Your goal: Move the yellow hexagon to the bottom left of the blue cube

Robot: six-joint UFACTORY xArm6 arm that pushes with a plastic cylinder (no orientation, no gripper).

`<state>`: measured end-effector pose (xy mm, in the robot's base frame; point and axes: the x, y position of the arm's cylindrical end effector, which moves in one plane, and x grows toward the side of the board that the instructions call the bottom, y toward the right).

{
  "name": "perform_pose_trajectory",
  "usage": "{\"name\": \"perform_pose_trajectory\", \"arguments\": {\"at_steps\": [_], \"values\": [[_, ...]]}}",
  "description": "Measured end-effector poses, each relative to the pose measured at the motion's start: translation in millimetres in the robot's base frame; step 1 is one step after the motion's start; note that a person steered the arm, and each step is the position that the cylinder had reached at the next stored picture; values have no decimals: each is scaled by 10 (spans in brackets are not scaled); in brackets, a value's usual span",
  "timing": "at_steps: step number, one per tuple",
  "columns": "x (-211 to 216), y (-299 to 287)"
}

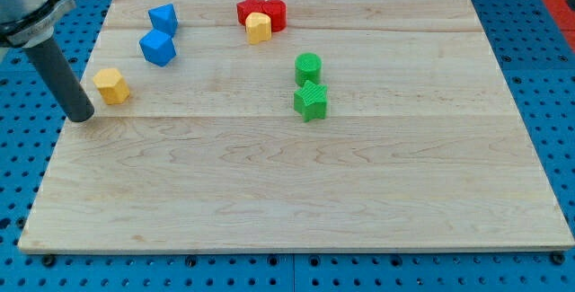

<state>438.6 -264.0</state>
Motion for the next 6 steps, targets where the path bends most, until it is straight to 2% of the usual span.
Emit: {"name": "perform_pose_trajectory", "arguments": {"at_steps": [2,6], "values": [[-268,223],[-269,259]]}}
